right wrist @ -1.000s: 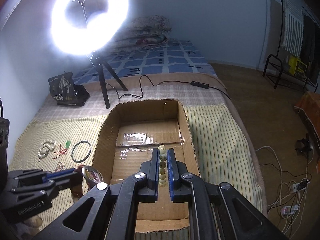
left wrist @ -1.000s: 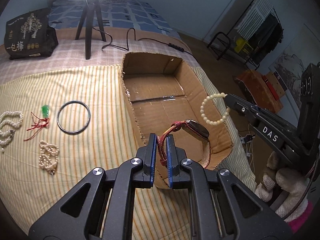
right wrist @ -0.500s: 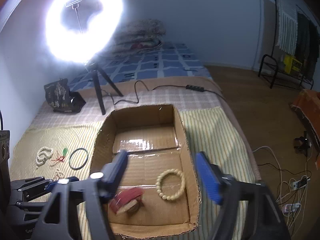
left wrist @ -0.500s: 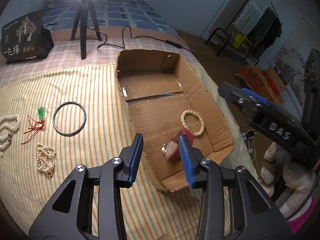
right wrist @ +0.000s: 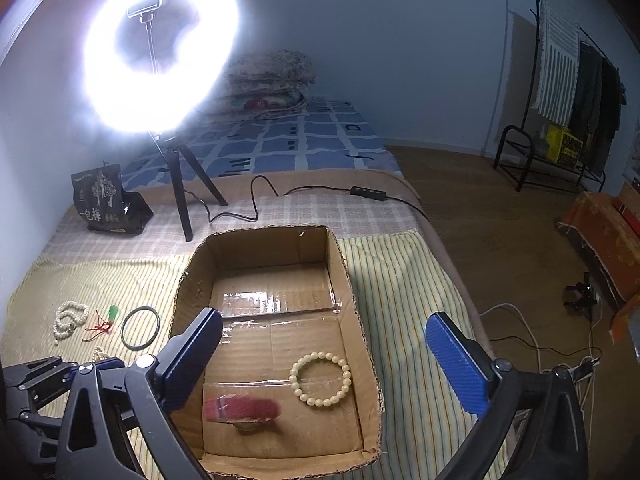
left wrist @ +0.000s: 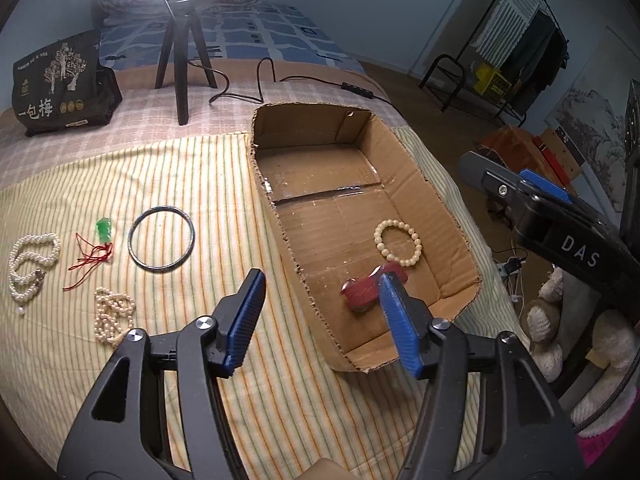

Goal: Organize jewelry
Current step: 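Move both tools out of the box back over the remaining jewelry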

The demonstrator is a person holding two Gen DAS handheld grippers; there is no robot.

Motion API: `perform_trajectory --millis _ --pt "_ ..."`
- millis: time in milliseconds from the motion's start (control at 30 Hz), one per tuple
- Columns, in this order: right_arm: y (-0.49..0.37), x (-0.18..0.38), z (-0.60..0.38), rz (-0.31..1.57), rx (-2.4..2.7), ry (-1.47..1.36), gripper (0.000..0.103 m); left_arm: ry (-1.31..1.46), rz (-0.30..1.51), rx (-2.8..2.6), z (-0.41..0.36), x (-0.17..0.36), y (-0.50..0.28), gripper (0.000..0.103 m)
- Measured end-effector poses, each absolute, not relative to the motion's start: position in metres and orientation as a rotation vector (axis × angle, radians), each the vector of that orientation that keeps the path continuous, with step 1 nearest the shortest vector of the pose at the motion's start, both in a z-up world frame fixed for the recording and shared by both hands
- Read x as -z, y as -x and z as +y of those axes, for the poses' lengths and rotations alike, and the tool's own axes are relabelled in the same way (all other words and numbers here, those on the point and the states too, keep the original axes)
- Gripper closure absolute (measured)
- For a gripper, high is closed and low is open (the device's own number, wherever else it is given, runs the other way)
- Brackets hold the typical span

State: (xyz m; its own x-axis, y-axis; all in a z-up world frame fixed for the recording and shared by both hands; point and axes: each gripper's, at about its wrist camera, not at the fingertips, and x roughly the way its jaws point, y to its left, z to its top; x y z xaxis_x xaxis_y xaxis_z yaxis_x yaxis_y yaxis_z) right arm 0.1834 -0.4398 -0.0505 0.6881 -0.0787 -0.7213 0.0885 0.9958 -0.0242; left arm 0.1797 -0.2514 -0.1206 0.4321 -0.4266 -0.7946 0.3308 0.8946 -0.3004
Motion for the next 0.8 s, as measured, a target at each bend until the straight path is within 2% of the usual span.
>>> perform_trajectory --millis 400,800 --pt "-0.177 0.037 -0.426 0.77 0.114 -0.03 0.0 0.097 0.993 0.398 -0.204 0.107 -0.178 0.04" --pt "-0.179 0.027 -0.384 0.746 0.043 -0.037 0.0 0.142 0.971 0.247 -0.116 0.093 -0.189 0.039"
